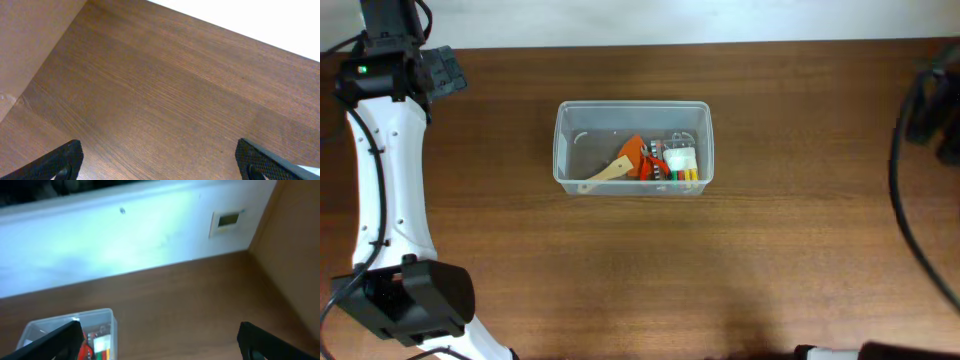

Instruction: Pack container

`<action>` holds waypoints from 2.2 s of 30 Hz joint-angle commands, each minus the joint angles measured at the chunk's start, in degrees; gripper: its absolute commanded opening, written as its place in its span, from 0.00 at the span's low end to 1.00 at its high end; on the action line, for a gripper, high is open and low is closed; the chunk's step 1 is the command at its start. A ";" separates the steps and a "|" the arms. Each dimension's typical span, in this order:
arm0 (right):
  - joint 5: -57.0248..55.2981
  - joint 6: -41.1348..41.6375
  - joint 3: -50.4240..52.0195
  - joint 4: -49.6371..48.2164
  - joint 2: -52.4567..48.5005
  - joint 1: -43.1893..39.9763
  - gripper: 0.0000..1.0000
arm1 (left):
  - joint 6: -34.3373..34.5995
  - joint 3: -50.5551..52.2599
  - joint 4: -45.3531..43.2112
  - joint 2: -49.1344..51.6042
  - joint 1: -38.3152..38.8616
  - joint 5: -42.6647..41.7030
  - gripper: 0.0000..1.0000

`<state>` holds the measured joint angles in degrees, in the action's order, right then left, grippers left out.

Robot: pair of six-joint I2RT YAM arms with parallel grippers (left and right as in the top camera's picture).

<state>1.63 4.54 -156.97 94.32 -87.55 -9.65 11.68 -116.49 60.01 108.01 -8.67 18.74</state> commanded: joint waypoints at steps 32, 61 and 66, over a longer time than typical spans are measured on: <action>7.48 -0.07 125.76 -70.53 74.01 0.31 0.99 | 0.72 -0.39 -0.09 -0.50 -0.13 0.55 0.99; 6.78 -5.62 150.68 -80.26 87.34 2.99 0.99 | 0.70 -0.39 -0.09 -0.50 -0.13 0.55 0.99; 6.86 -5.64 151.62 -80.30 87.34 2.99 0.99 | 0.70 -0.39 -0.09 -0.50 -0.13 0.55 0.99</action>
<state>8.95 -0.69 -6.50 14.44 -0.91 -7.11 11.84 -116.49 60.03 108.01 -8.67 18.92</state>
